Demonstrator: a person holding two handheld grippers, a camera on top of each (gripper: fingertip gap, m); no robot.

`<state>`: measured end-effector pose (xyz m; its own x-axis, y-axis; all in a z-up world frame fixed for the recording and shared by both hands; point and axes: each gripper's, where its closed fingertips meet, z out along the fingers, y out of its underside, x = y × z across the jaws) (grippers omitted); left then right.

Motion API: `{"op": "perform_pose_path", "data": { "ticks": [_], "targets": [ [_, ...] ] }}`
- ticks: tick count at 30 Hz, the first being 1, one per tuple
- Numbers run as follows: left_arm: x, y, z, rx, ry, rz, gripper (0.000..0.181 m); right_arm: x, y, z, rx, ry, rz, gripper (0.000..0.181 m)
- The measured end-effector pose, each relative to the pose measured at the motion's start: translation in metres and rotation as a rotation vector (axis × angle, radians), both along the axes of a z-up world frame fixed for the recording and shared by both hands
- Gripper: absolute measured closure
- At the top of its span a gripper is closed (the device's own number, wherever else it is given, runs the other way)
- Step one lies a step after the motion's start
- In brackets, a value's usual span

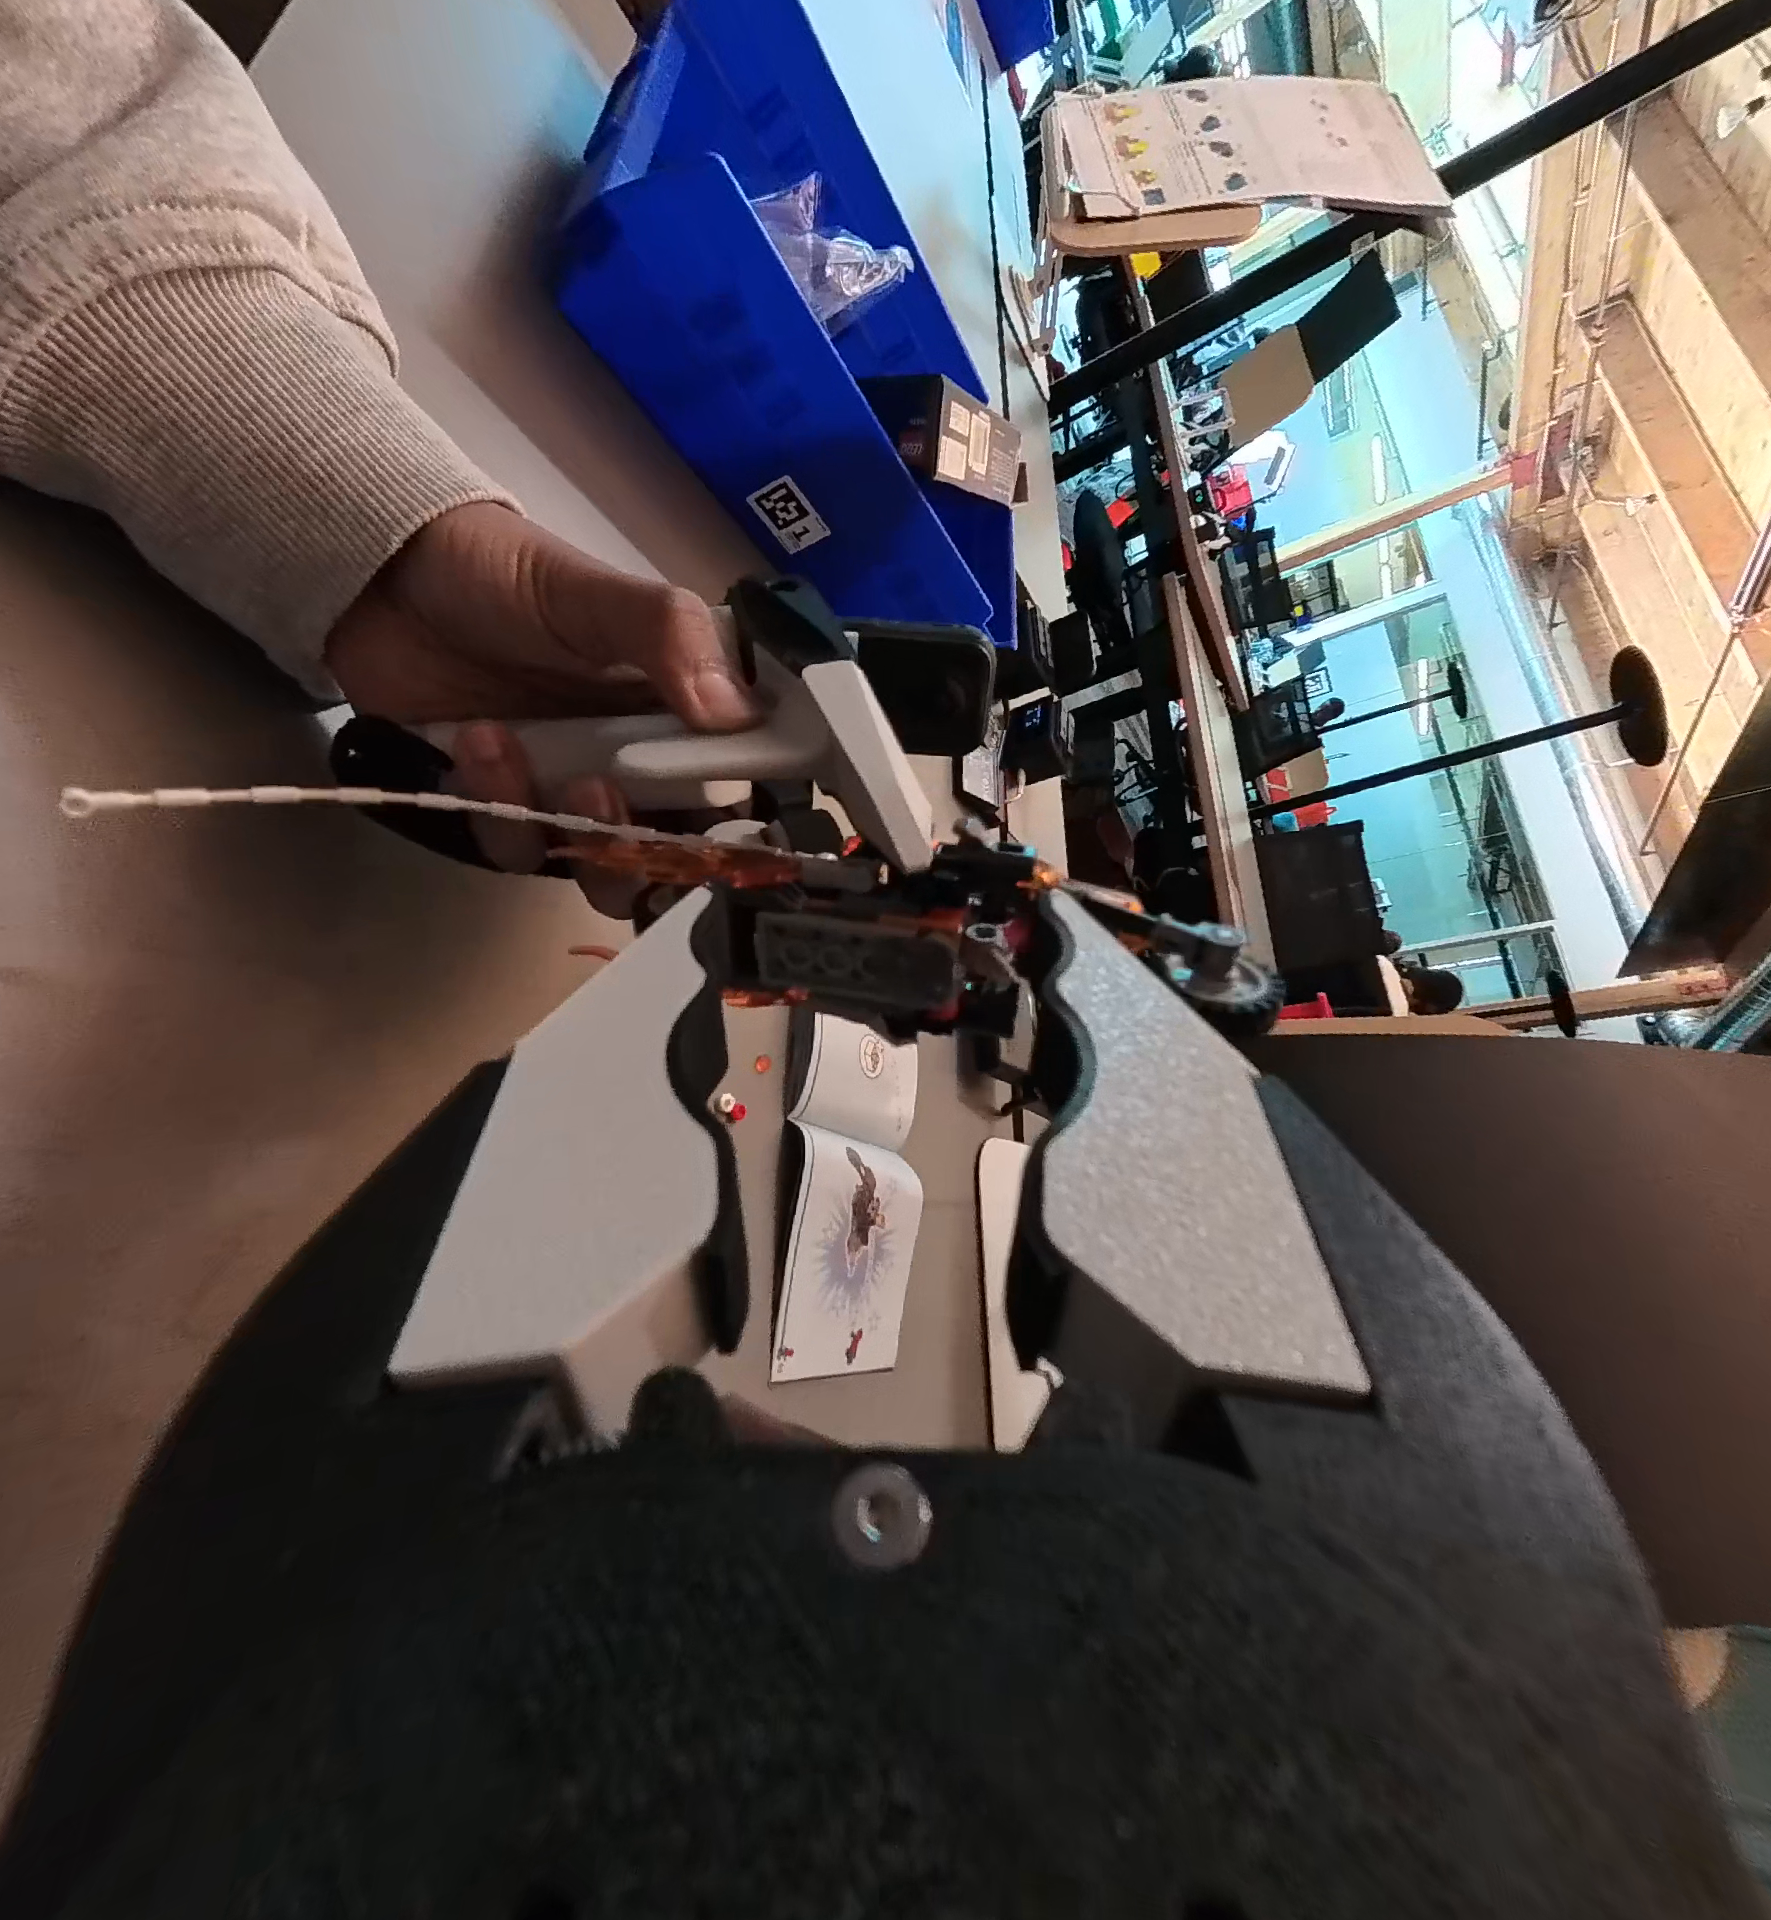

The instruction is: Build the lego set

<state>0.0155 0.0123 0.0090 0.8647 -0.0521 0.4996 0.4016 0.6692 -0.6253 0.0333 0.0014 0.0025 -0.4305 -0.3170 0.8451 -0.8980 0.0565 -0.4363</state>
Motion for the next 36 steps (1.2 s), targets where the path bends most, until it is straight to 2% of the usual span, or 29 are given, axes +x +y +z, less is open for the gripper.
{"op": "perform_pose_path", "data": {
  "ticks": [36],
  "targets": [
    [-0.0011, 0.0057, -0.0036, -0.054, -0.001, 0.017, 0.147, 0.001, -0.0016, -0.0008, -0.012, 0.018, 0.003, 0.123]
  ]
}}
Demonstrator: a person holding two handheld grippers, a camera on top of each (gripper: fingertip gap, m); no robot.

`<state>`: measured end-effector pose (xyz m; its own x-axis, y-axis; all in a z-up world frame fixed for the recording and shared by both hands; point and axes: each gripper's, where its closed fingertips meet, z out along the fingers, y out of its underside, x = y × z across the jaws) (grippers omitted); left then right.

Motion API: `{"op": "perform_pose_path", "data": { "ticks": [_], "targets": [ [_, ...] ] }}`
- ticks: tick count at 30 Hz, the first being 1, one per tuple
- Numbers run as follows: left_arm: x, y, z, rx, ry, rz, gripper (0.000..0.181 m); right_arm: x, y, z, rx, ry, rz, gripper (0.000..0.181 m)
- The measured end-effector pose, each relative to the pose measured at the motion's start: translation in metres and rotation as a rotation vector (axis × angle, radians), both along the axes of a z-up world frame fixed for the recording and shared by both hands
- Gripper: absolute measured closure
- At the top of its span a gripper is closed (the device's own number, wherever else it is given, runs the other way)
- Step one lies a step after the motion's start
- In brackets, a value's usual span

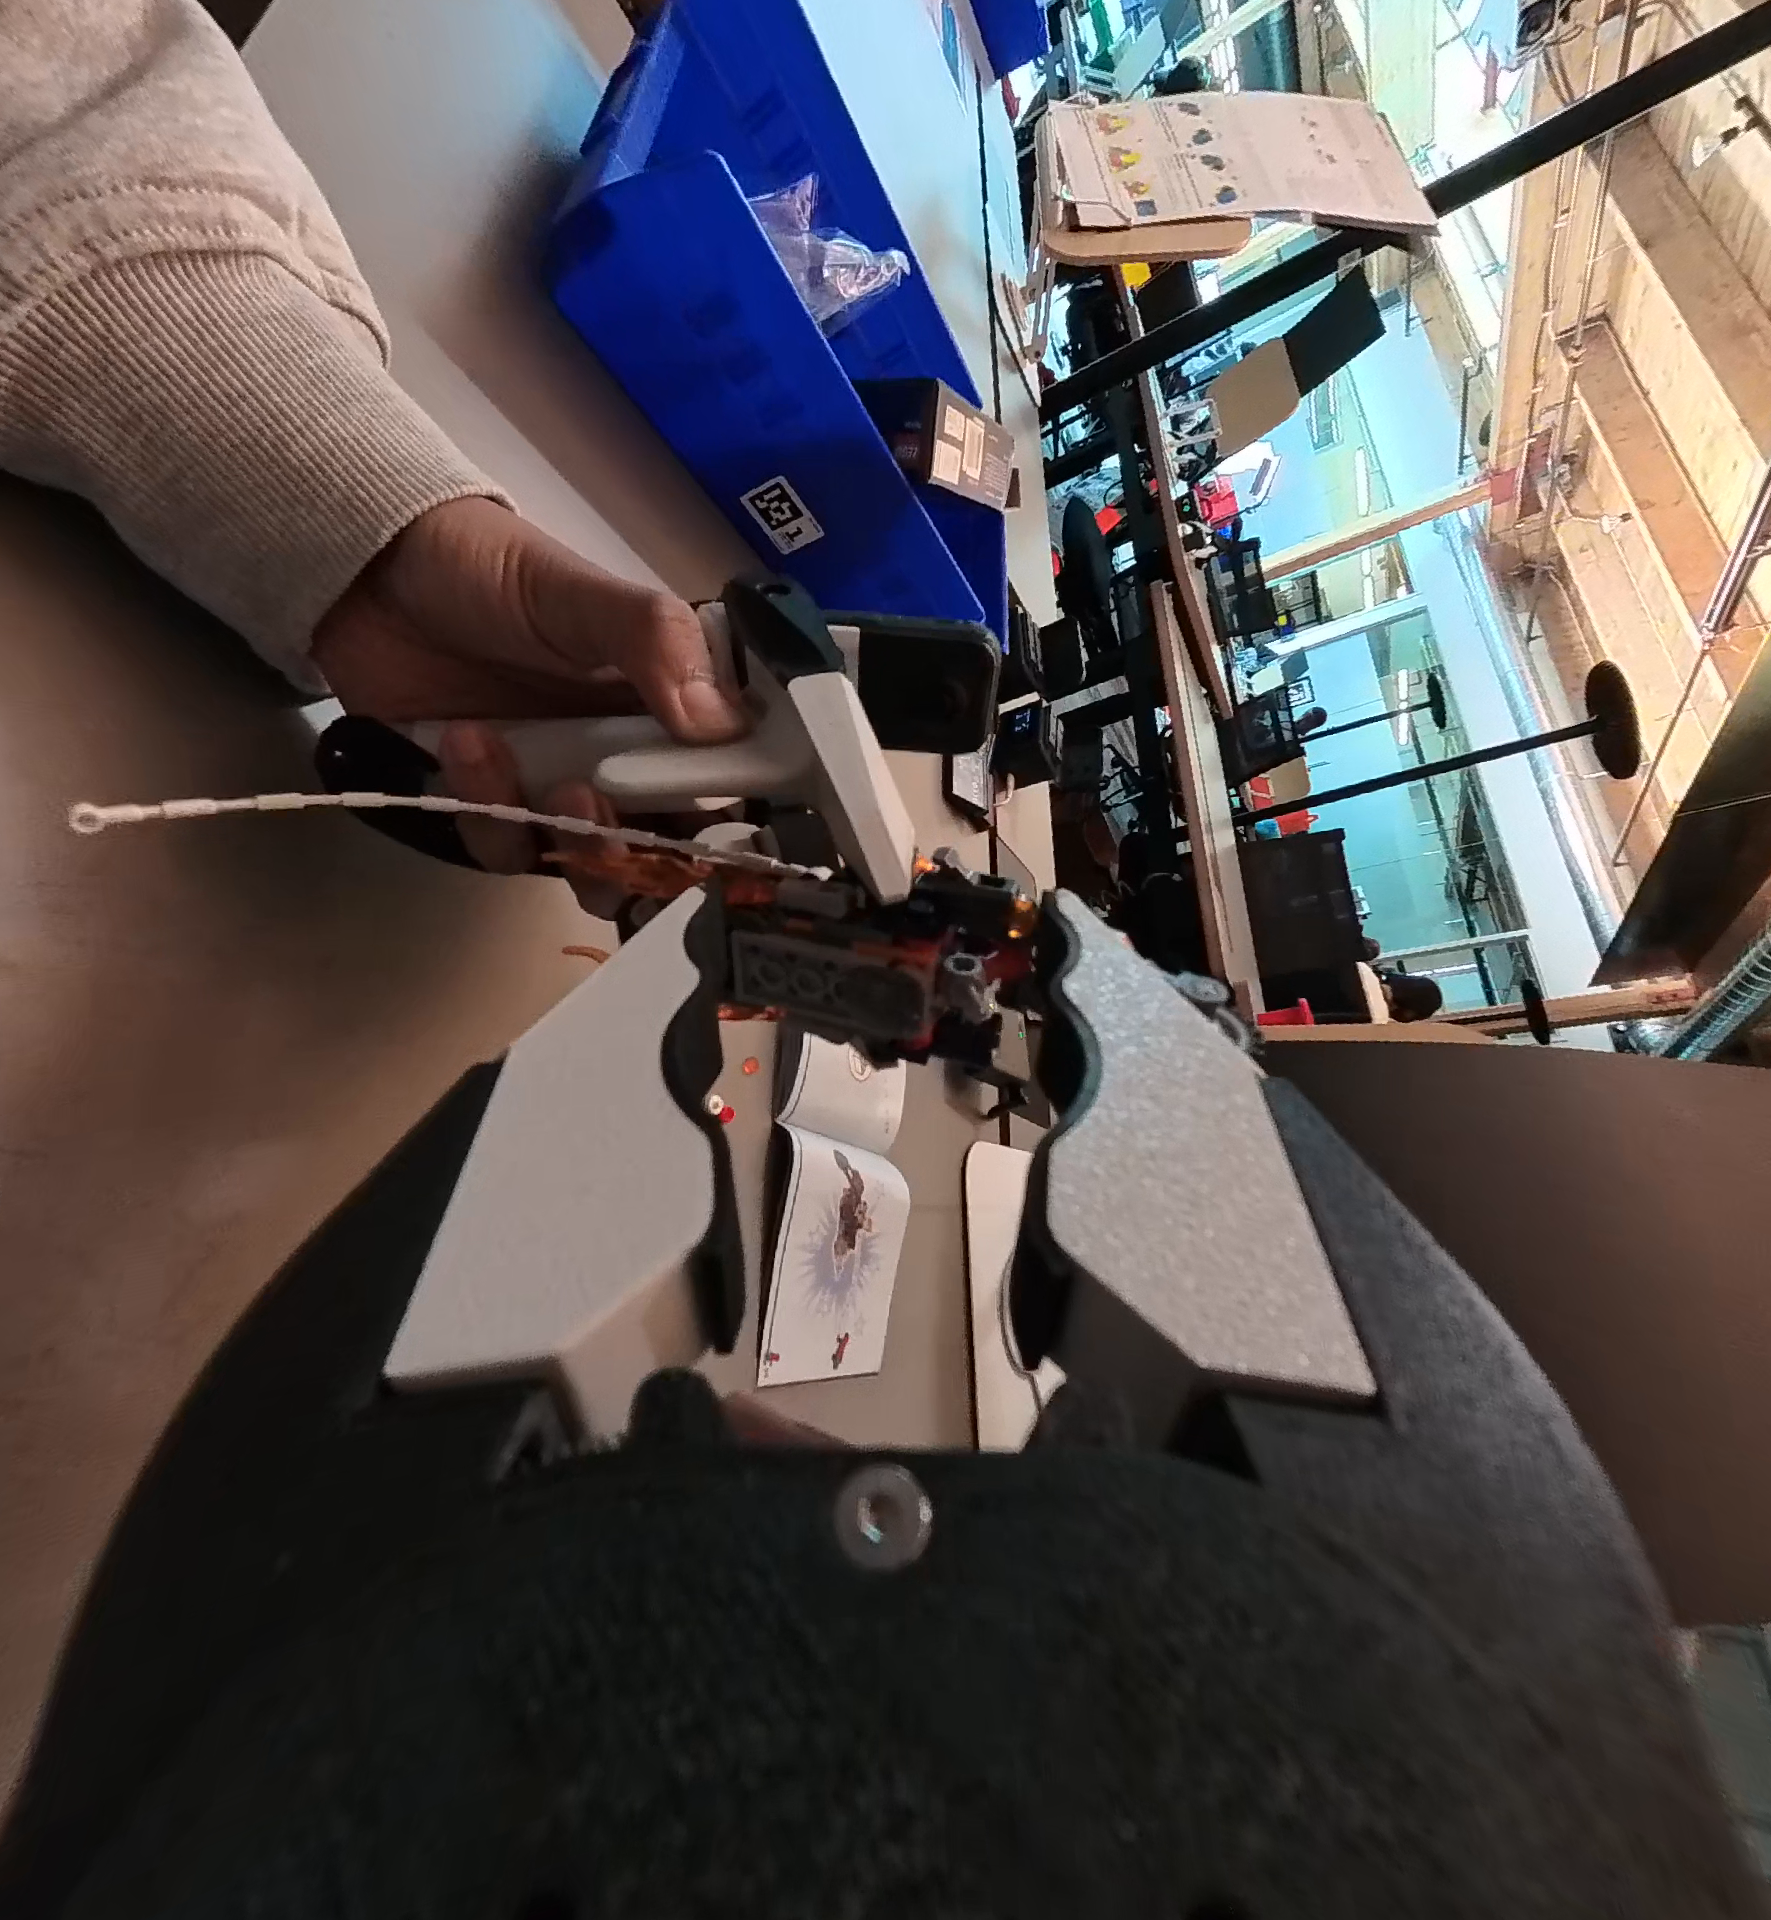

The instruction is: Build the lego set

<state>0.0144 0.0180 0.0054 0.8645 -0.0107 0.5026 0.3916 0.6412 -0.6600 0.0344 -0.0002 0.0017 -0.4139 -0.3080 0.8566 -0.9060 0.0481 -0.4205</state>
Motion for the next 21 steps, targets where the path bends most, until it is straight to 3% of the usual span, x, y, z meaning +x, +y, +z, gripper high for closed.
{"op": "perform_pose_path", "data": {
  "ticks": [21],
  "targets": [
    [-0.0021, -0.0011, -0.0006, 0.0, -0.009, 0.019, 0.147, -0.0017, -0.0003, -0.0001, -0.024, -0.003, -0.014, 0.125]
  ]
}}
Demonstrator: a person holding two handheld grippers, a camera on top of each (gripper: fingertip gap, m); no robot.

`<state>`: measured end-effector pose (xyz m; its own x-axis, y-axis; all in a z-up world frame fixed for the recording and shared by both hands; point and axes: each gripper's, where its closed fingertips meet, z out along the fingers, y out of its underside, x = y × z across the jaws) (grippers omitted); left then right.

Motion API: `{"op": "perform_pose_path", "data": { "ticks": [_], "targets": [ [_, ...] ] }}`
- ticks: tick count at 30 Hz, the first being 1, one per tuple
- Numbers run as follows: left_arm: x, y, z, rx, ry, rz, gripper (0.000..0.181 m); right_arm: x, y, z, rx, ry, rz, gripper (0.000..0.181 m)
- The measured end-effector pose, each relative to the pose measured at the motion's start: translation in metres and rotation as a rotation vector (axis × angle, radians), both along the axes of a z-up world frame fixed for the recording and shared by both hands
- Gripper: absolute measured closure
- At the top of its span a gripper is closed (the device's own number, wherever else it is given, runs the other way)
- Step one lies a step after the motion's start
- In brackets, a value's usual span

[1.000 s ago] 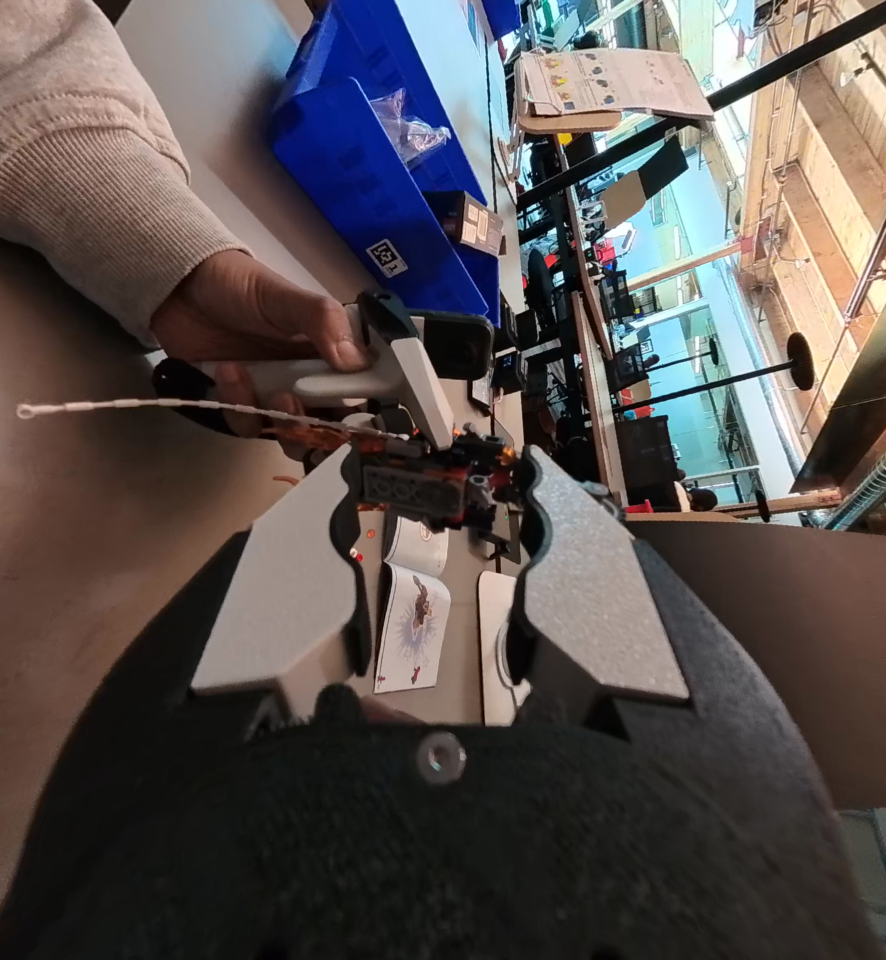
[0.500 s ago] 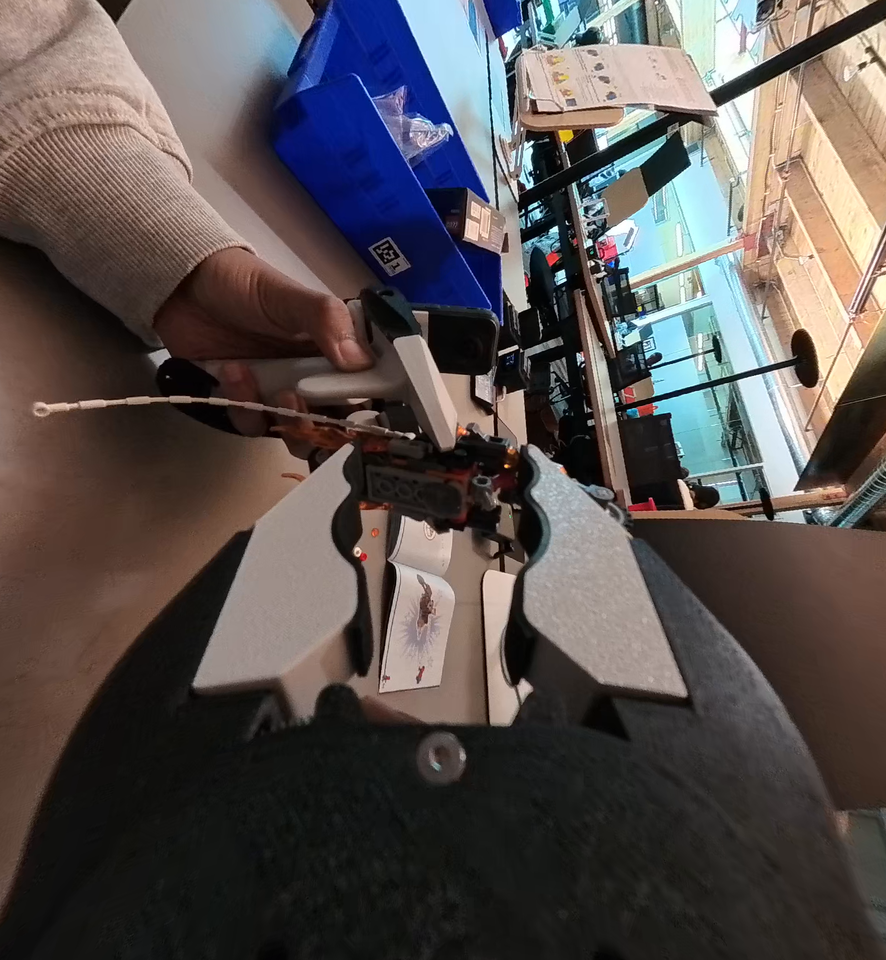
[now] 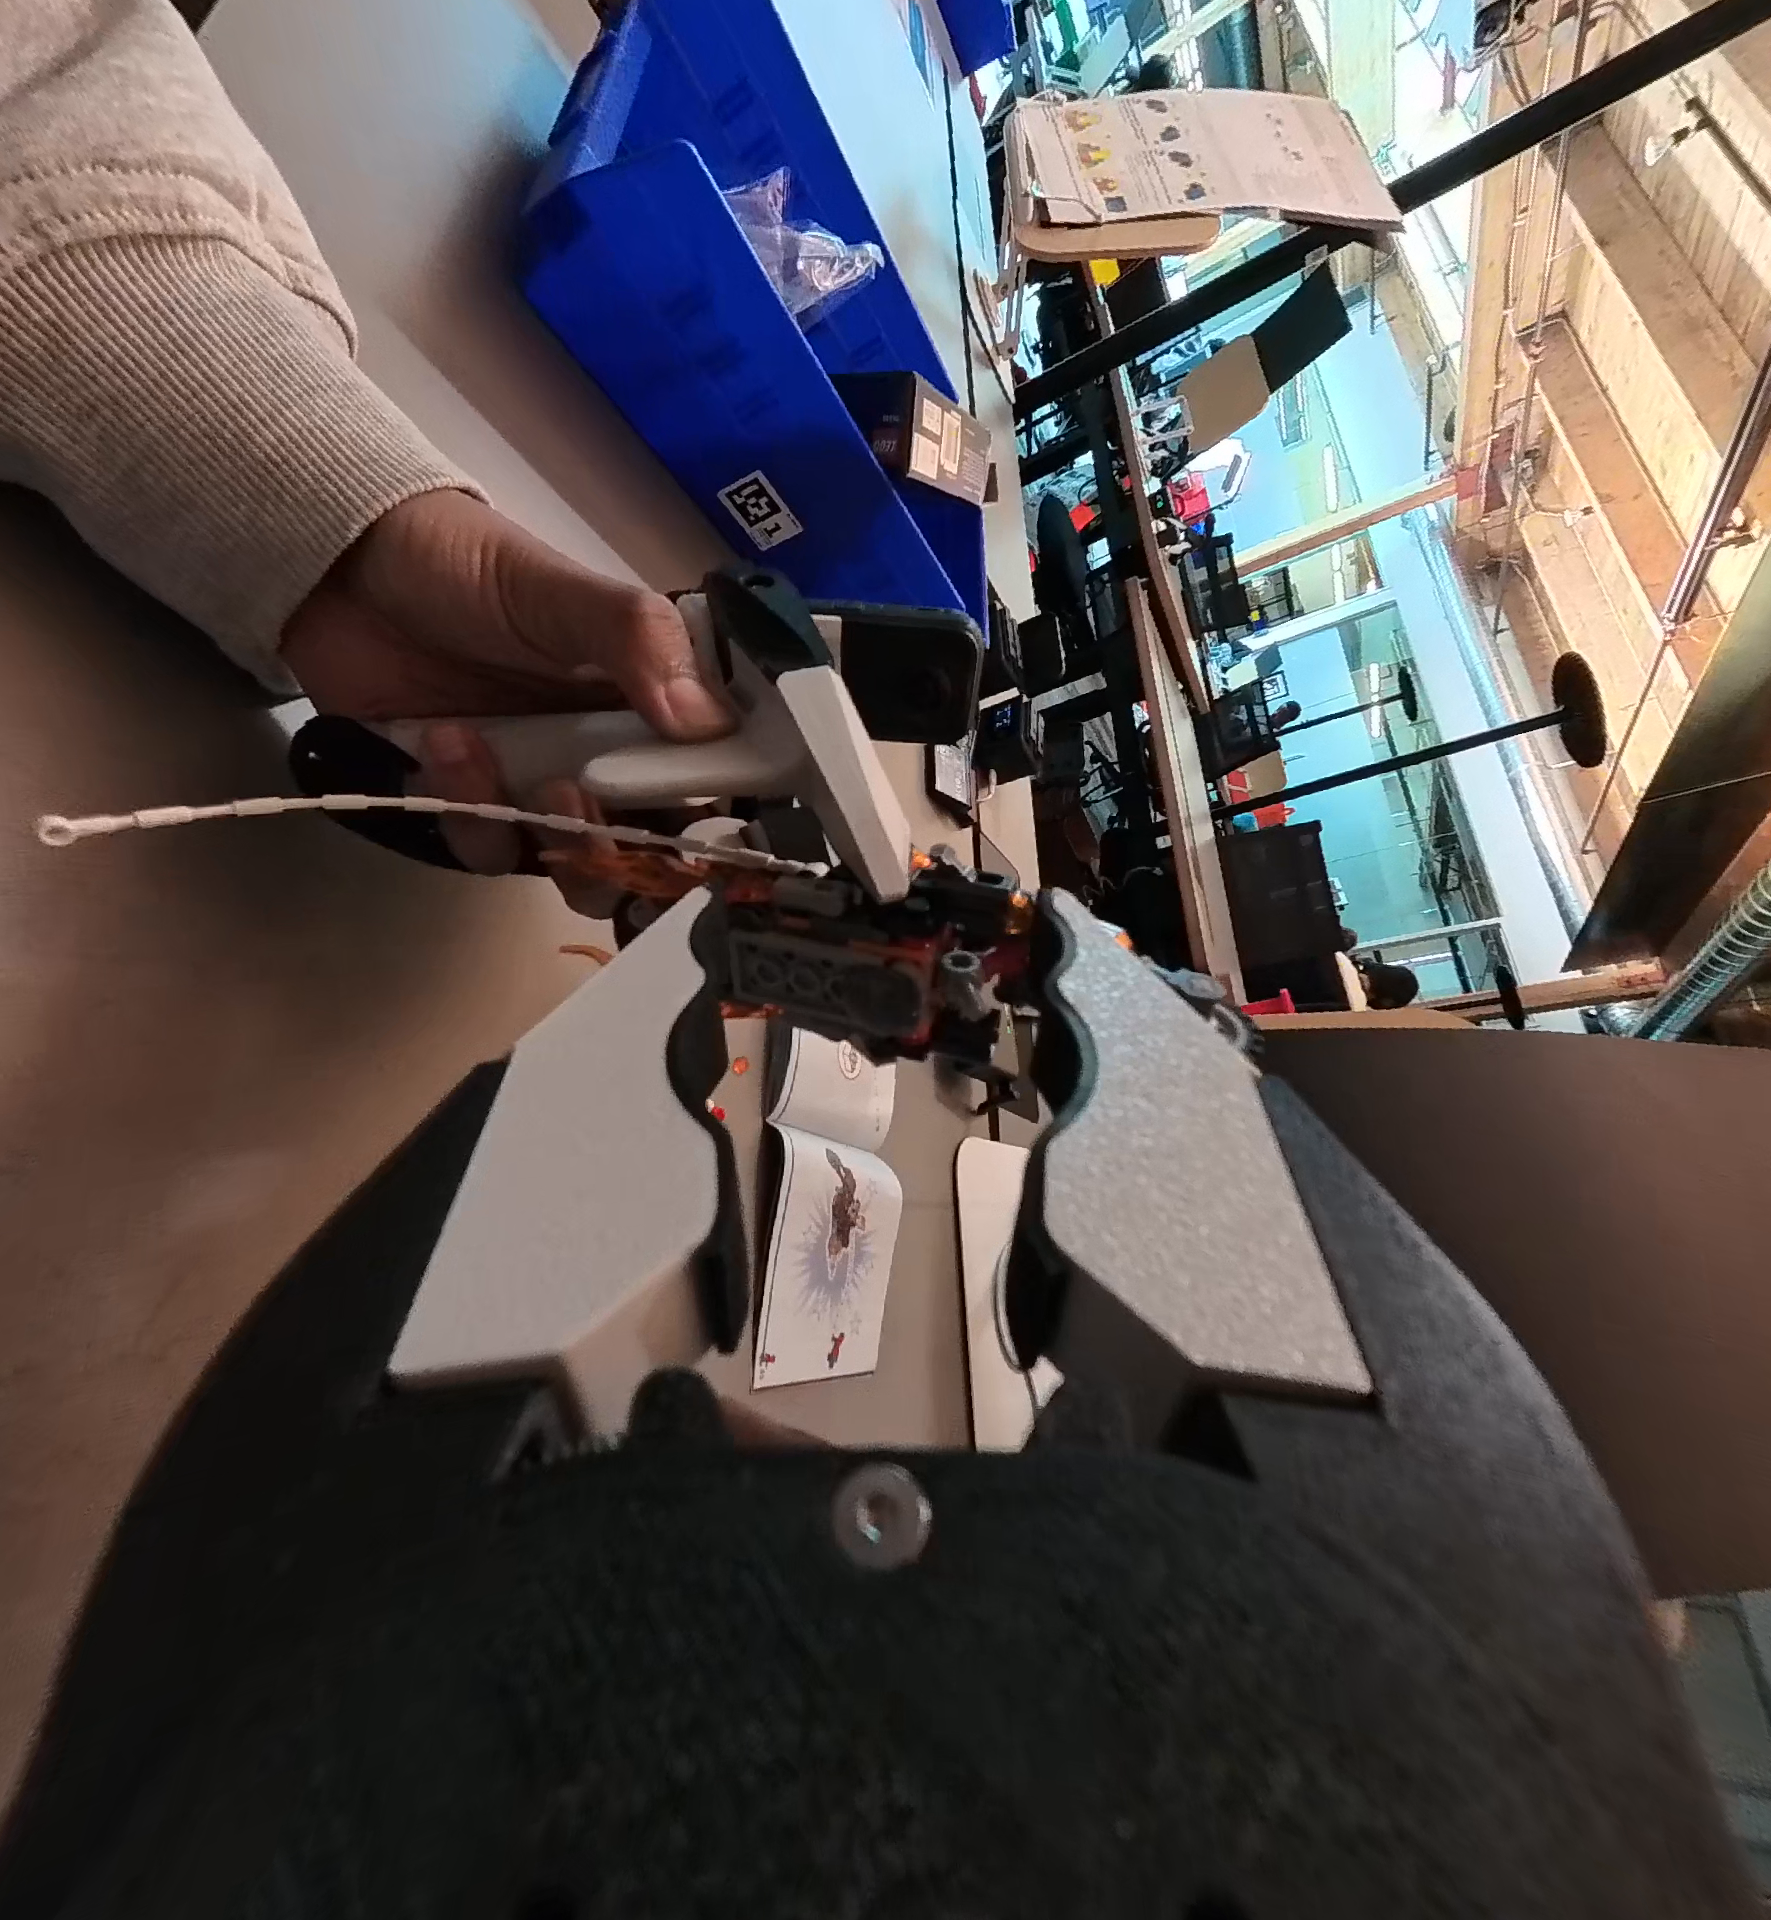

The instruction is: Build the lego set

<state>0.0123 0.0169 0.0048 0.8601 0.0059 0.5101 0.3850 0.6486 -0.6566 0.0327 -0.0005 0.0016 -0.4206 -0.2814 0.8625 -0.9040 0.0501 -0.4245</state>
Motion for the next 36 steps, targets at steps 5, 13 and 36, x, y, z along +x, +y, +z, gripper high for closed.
{"op": "perform_pose_path", "data": {
  "ticks": [5, 13, 36],
  "targets": [
    [-0.0003, -0.0003, 0.0013, 0.022, -0.001, 0.0, 0.147, -0.0003, -0.0004, 0.0015, -0.013, -0.002, -0.002, 0.126],
    [-0.0016, 0.0001, 0.0024, 0.055, -0.007, -0.004, 0.147, -0.0026, -0.0006, 0.0048, -0.033, -0.004, -0.013, 0.131],
    [-0.0023, -0.0008, 0.0044, 0.097, -0.015, -0.01, 0.147, -0.0046, -0.0022, 0.0067, -0.067, -0.013, -0.025, 0.138]
  ]
}}
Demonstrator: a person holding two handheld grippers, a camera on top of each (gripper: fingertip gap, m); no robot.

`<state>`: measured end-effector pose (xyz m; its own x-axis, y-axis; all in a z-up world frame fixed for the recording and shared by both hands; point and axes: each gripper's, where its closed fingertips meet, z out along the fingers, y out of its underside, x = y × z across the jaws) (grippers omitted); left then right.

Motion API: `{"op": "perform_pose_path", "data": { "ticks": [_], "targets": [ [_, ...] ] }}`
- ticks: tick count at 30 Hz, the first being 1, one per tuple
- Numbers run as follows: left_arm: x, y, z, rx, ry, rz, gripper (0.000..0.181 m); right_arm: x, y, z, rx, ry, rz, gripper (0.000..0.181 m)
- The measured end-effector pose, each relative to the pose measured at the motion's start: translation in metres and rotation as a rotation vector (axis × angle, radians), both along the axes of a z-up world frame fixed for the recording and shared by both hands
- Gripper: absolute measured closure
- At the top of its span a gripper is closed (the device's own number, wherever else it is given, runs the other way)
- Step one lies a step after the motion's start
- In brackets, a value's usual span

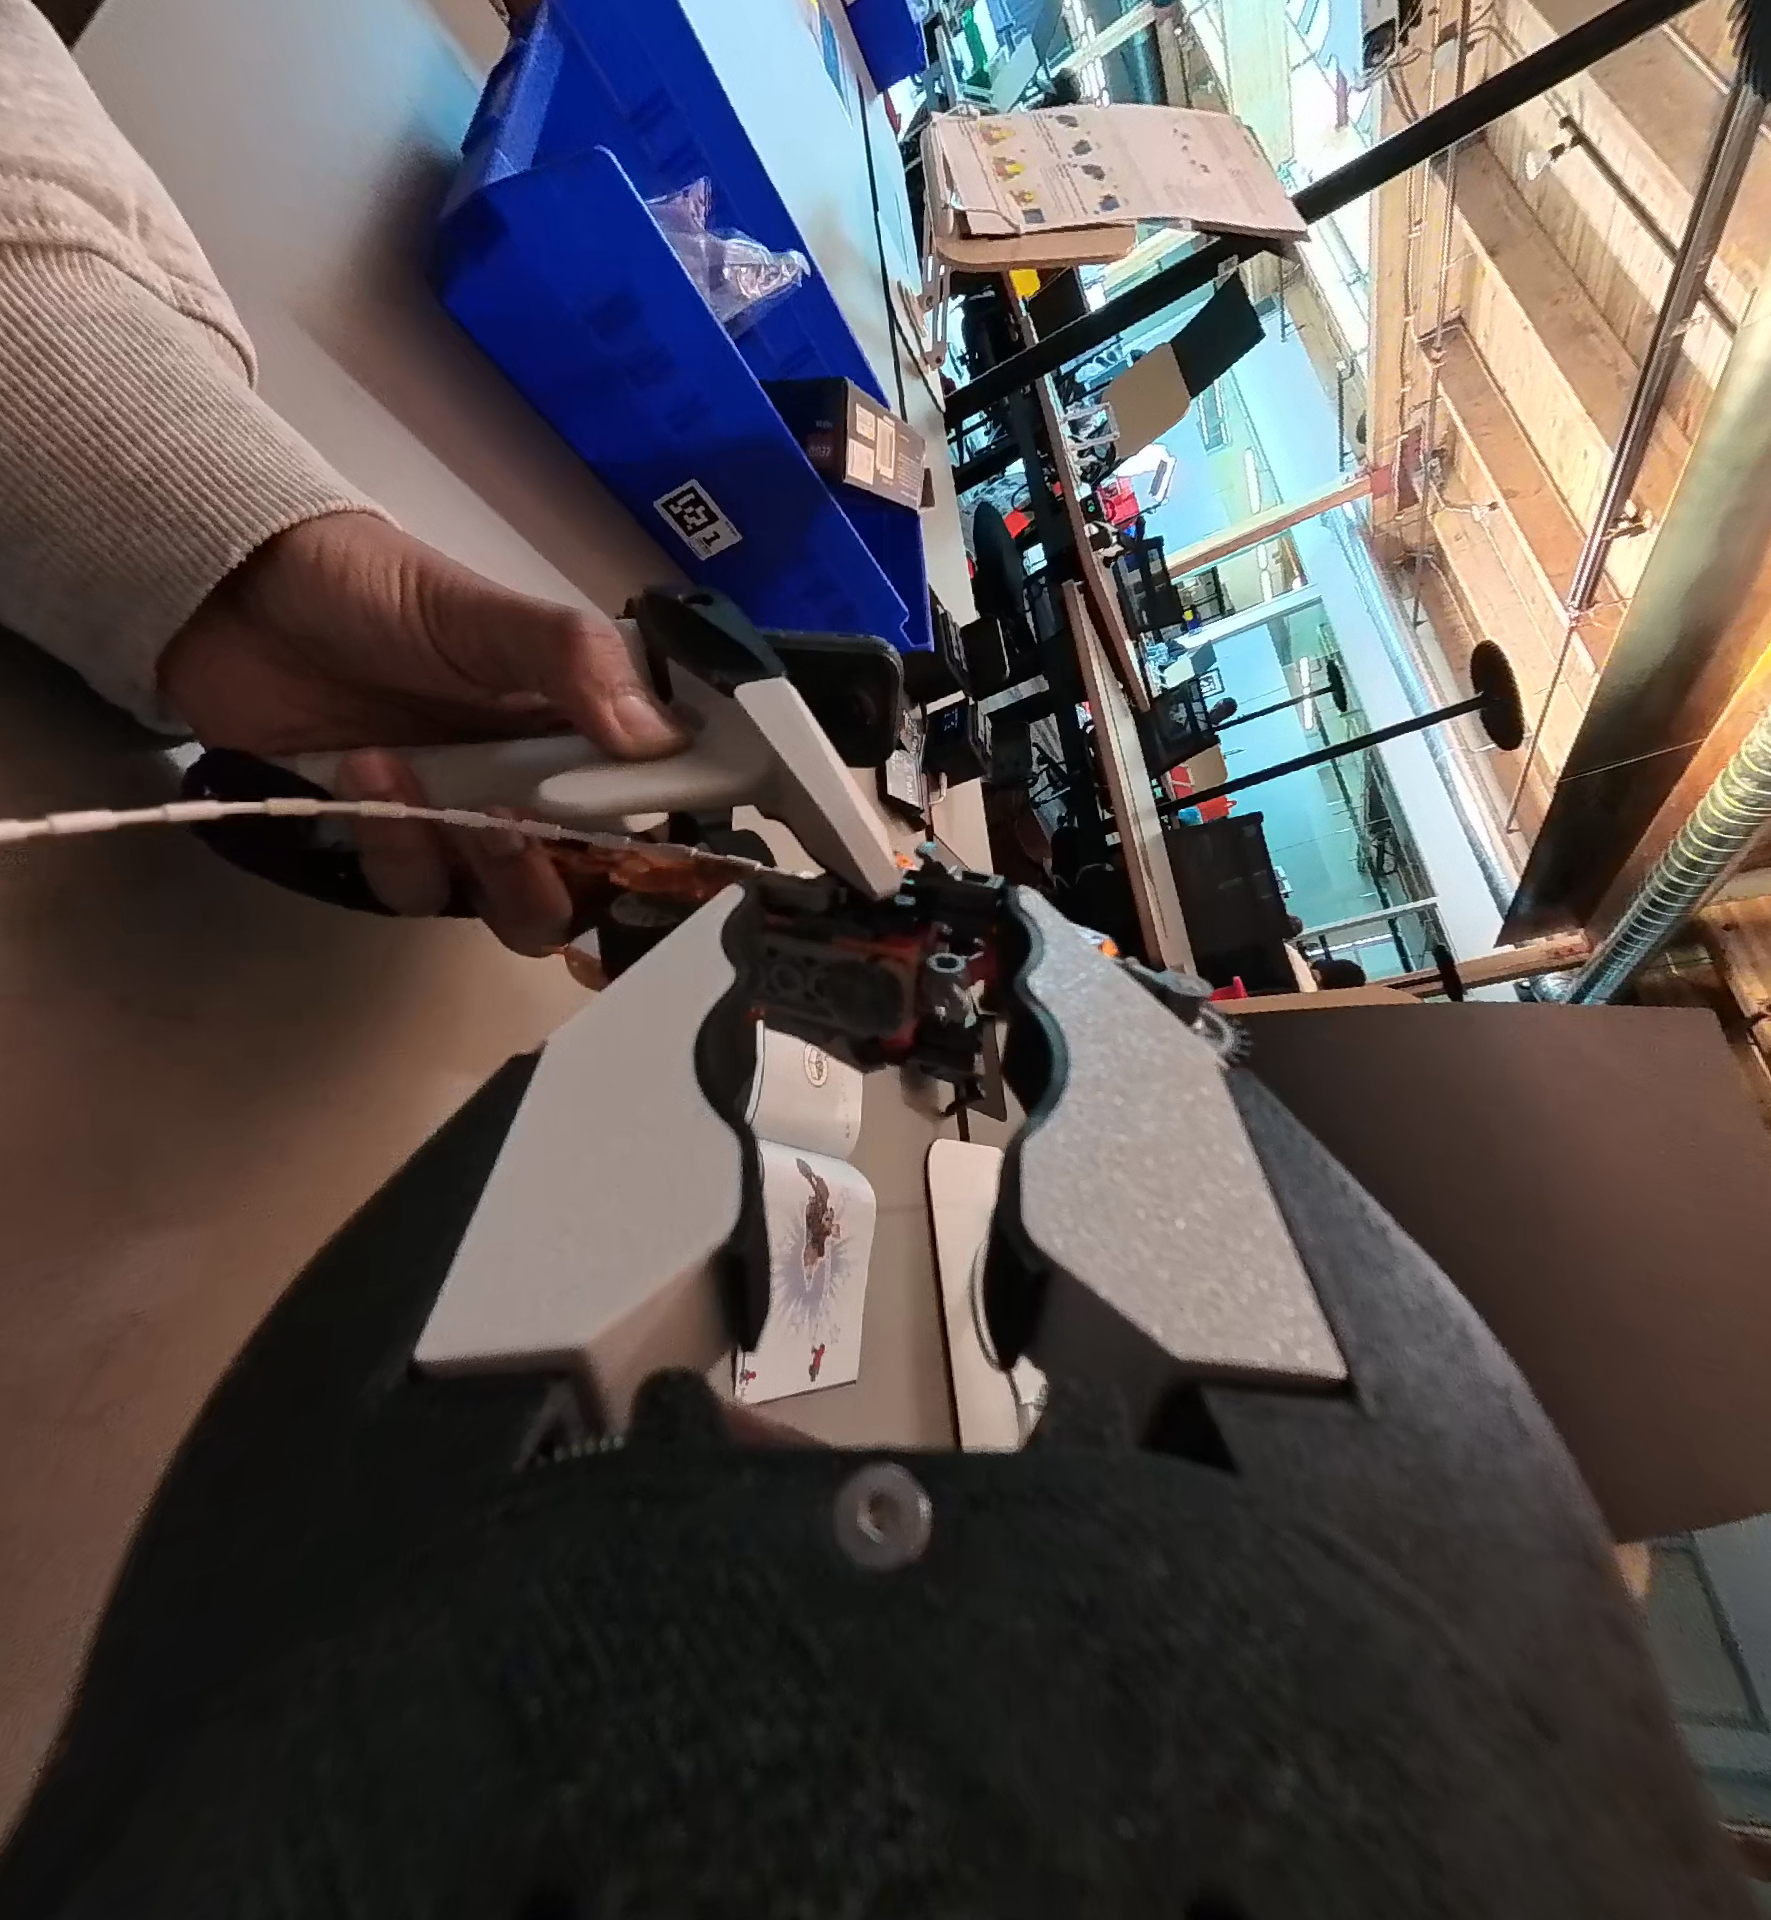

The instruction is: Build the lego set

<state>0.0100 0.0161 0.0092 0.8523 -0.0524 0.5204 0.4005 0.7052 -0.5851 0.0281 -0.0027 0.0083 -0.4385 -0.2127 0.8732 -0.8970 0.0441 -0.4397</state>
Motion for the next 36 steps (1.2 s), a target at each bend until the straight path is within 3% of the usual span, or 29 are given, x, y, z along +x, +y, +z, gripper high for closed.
{"op": "perform_pose_path", "data": {
  "ticks": [9, 17, 25, 30, 33, 36],
  "targets": [
    [0.001, -0.004, 0.002, 0.012, 0.01, 0.005, 0.147, 0.002, 0.0, 0.003, -0.011, -0.007, 0.0, 0.134],
    [-0.002, -0.013, 0.001, -0.005, 0.012, 0.064, 0.146, -0.002, 0.008, 0.015, -0.068, -0.134, -0.003, 0.132],
    [-0.002, -0.019, -0.007, -0.27, 0.052, 0.214, 0.147, -0.05, 0.028, 0.02, -0.208, -0.419, -0.13, 0.135],
    [-0.001, -0.014, -0.019, -0.465, 0.095, 0.271, 0.147, -0.076, 0.029, -0.015, -0.258, -0.699, -0.147, 0.147],
    [0.01, -0.014, -0.008, -0.375, 0.154, 0.221, 0.147, -0.084, 0.031, -0.031, -0.352, -0.858, -0.099, 0.152],
    [0.029, -0.024, 0.013, -0.173, 0.213, 0.101, 0.147, -0.082, 0.034, -0.037, -0.317, -0.909, -0.06, 0.15]
  ]
}}
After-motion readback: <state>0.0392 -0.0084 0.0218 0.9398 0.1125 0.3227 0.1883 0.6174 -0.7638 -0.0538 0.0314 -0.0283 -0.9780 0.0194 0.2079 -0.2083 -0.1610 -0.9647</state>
